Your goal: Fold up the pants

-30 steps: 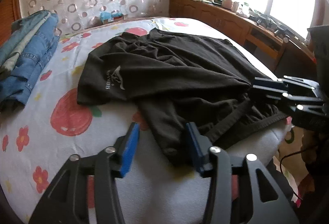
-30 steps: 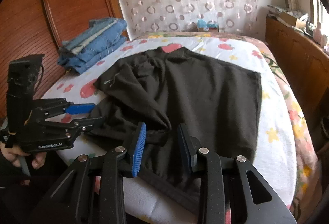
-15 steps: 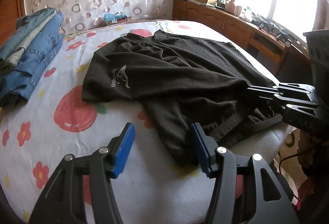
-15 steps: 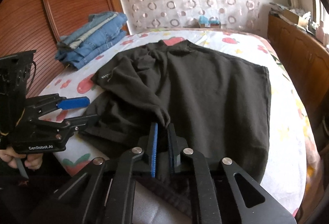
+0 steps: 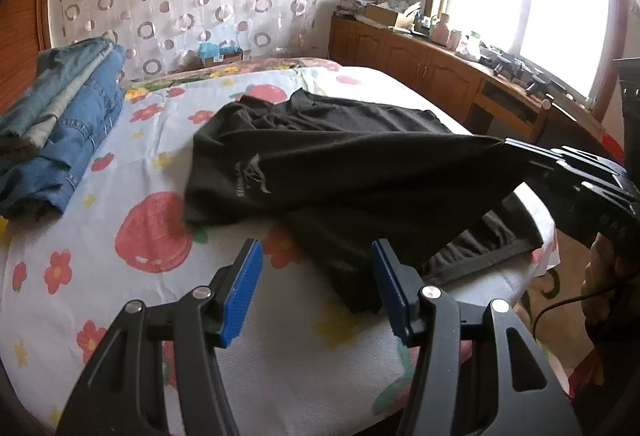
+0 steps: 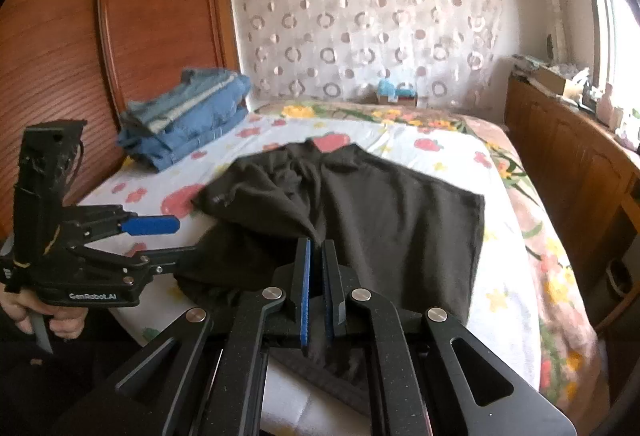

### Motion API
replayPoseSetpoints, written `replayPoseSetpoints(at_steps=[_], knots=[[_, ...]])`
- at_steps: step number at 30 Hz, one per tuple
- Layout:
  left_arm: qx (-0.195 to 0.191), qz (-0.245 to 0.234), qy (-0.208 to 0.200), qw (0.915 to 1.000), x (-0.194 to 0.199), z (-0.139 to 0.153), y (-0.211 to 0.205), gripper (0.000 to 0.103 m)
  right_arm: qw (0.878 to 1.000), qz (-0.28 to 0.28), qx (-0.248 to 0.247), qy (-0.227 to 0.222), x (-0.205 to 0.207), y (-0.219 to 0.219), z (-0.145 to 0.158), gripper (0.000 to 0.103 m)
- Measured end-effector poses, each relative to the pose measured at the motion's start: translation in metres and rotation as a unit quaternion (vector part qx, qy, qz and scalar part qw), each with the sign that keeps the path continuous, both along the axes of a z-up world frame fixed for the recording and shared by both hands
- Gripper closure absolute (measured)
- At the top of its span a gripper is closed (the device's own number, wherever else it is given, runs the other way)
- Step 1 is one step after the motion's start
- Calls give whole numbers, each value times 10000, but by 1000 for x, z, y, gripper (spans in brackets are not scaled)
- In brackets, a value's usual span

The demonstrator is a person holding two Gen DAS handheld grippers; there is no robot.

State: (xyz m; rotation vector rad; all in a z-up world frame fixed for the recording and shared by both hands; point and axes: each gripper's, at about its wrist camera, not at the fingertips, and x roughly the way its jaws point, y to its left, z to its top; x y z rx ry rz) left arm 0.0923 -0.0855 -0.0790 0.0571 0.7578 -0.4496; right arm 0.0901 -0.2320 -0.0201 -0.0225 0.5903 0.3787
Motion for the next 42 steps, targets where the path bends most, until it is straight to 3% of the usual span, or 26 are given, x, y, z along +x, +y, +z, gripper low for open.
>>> replayPoseSetpoints(at_steps=[7, 12, 19, 31, 33, 42], knots=[[-7, -57, -100, 9999, -1, 11, -8, 47, 9992, -210, -3, -342, -19, -17, 23, 100], [-7, -130, -109, 9999, -1, 13, -15, 47, 9988, -371, -12, -326, -32, -35, 24, 100], [58, -221, -99, 9997, -3, 11, -25, 47, 9981, -609, -19, -110, -47, -58, 10, 100], [212, -217, 55, 9995, 2, -2, -36, 47, 9956, -698, 36, 632, -43, -70, -36, 100], [364, -200, 133, 9990, 3, -9, -38, 47, 9950, -715, 40, 693, -44, -72, -40, 100], [283, -186, 317, 9989, 6, -21, -35, 47, 9939, -743, 98, 814, -41, -75, -45, 100]])
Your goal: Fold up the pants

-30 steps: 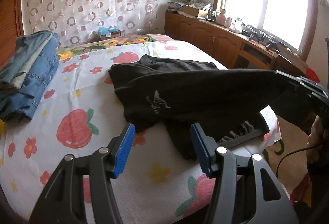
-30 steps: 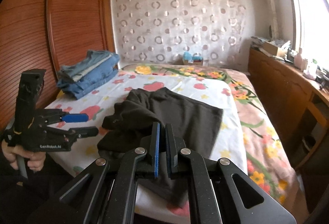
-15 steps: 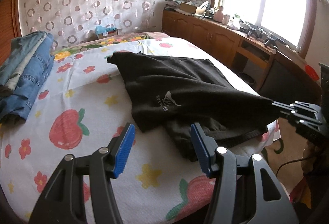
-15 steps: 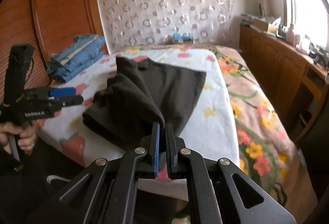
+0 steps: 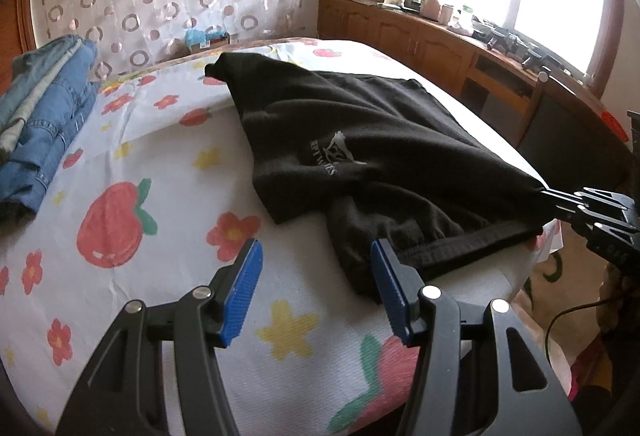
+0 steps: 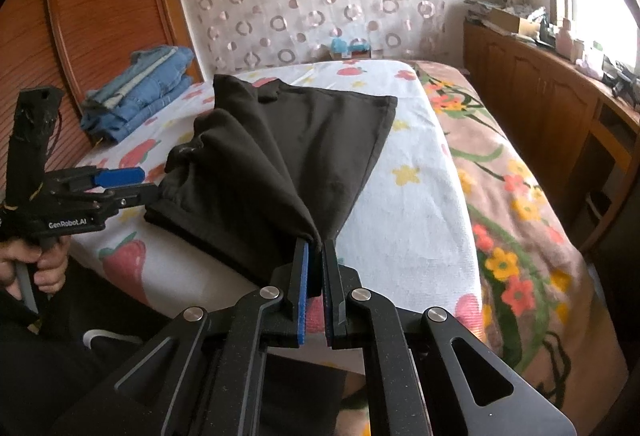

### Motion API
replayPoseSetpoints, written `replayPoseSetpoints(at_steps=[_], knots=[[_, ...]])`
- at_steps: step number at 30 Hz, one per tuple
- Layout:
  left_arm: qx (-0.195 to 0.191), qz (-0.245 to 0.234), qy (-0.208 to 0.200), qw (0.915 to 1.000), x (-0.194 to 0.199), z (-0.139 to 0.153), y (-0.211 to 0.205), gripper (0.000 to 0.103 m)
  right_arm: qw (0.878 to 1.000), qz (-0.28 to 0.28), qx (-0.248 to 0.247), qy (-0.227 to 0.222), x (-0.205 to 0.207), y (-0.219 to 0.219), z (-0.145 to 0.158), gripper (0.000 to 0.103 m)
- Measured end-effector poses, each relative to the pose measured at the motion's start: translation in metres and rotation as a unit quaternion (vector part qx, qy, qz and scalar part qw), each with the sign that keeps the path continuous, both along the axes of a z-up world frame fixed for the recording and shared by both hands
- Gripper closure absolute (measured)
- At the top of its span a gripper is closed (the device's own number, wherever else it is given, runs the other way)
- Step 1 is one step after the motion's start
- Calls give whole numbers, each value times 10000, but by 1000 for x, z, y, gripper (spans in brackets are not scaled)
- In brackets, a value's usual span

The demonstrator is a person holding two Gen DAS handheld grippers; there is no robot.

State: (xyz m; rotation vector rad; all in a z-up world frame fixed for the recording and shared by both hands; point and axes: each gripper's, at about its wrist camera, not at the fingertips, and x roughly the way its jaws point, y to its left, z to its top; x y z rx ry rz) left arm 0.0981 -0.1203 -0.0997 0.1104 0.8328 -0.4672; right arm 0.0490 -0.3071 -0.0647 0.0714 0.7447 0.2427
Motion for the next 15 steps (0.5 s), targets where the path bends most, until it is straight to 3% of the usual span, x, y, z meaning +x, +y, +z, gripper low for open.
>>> replayPoseSetpoints(at_steps=[3, 7, 15], knots=[[-46, 26, 31, 10000, 2, -1, 3, 47, 10000, 7, 54, 20, 1, 0, -1, 97], [-88, 113, -22, 9999, 3, 3, 9, 47, 10000, 49, 76, -34, -1, 1, 4, 81], [-192, 325, -229, 9990, 1, 17, 29, 47, 9995, 175, -4, -265, -1, 13, 21, 71]])
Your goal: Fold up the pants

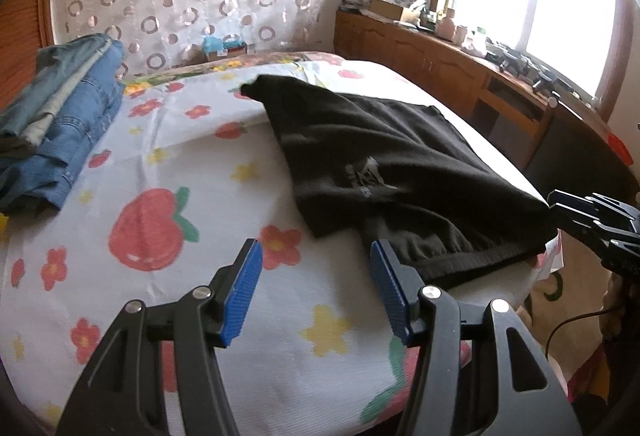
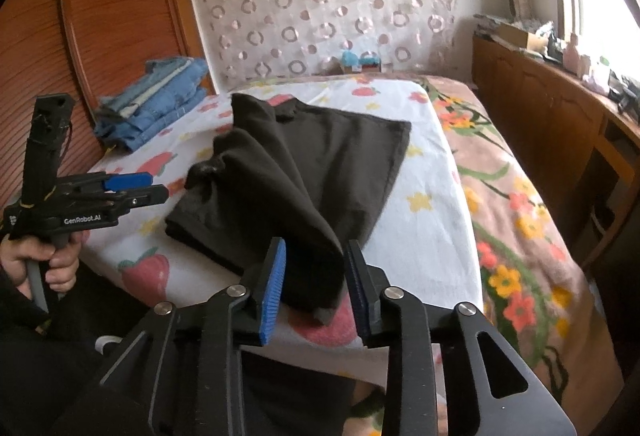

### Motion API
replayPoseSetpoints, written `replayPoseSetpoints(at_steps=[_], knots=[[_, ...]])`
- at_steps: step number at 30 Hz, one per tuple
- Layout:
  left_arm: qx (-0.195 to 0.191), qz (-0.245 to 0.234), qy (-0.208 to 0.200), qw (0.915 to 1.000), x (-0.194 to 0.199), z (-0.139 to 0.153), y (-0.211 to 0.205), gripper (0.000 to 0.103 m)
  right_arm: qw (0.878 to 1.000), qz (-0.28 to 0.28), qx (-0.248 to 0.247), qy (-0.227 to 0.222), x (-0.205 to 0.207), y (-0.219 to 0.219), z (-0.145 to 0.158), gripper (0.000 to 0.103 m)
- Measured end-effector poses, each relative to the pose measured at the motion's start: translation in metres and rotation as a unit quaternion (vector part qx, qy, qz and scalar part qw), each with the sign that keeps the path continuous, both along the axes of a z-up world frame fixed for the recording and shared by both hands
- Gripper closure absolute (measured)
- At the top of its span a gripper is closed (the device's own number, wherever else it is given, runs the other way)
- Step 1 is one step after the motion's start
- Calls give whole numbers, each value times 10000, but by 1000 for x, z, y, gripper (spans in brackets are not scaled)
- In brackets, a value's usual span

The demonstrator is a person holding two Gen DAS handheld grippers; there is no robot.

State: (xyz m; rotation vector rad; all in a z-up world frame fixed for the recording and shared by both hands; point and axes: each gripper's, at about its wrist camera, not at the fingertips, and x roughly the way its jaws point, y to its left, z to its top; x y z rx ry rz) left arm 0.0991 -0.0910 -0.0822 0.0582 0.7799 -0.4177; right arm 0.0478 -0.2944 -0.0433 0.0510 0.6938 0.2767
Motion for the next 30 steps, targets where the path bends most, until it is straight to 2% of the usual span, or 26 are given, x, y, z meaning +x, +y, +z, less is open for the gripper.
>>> replayPoseSetpoints(at_steps=[4, 11, 18, 30], knots=[[-29, 104, -99, 9999, 0, 7, 11, 47, 9999, 78, 11, -88, 8, 8, 8, 66], [-9, 210, -303, 9993, -1, 22, 24, 47, 9985, 513, 42, -205, 33, 40, 19, 66], [11, 240, -454, 9987, -3, 32, 31, 47, 9952, 960, 156, -94, 59, 73, 16, 64], [-19, 431, -464, 9980, -1, 28, 48, 47, 9880, 1514, -180, 234, 98, 117, 1, 64]])
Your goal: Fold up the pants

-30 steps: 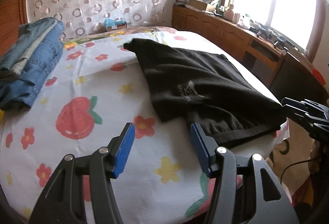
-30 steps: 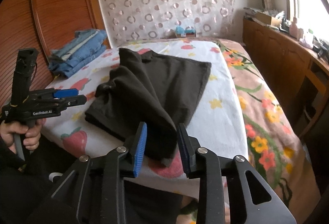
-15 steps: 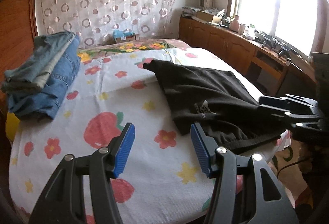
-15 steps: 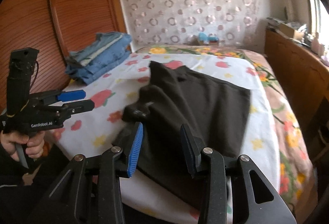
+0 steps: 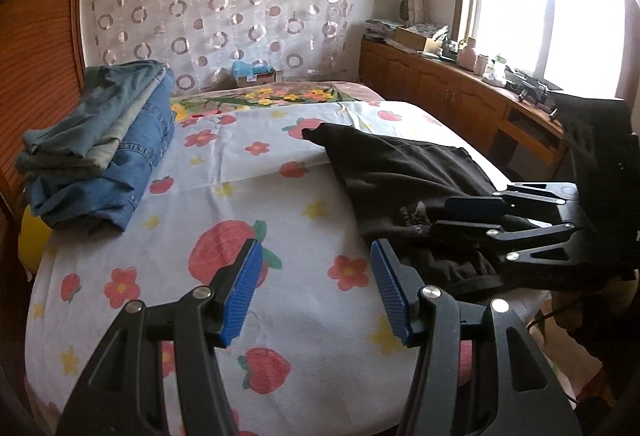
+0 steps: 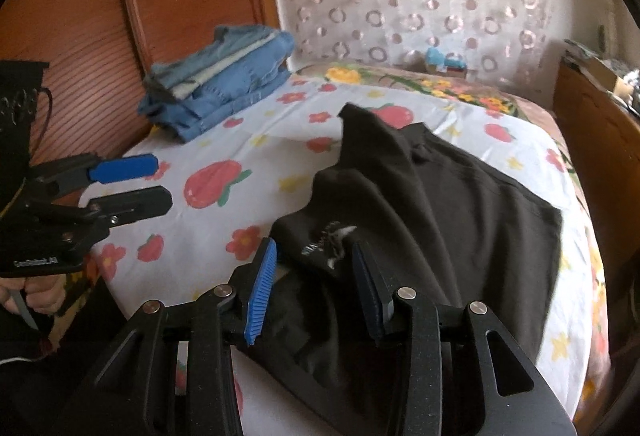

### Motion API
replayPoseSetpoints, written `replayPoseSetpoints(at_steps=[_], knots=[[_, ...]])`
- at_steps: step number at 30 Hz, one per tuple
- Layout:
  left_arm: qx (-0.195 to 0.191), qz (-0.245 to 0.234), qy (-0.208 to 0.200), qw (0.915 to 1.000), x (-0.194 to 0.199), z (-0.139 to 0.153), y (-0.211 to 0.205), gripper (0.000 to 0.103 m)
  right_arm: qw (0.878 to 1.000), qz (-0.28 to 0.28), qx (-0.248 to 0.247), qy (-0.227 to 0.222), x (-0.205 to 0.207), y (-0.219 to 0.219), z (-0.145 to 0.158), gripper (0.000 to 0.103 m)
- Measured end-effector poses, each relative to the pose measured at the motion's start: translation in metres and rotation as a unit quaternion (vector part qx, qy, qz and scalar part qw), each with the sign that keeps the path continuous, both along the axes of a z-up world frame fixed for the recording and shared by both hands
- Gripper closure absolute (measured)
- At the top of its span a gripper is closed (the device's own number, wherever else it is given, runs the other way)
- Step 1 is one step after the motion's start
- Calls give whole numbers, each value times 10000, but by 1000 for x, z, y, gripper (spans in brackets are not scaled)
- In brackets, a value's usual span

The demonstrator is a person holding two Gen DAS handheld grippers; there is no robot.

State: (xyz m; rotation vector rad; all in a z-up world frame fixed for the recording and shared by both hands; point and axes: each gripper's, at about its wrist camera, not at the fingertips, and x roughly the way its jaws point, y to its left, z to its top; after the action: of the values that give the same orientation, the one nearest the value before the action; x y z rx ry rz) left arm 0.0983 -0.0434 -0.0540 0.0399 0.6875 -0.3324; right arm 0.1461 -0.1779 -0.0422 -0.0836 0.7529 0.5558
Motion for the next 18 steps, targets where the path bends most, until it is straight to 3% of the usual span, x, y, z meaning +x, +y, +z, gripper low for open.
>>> replayPoseSetpoints(at_steps=[15, 18], knots=[[-50, 125, 54, 9999, 1, -4, 14, 47, 9952, 485, -741, 412, 37, 51, -24, 64], [-58, 116, 72, 9999, 0, -6, 14, 47, 9927, 486, -990, 489, 43, 56, -31, 77]])
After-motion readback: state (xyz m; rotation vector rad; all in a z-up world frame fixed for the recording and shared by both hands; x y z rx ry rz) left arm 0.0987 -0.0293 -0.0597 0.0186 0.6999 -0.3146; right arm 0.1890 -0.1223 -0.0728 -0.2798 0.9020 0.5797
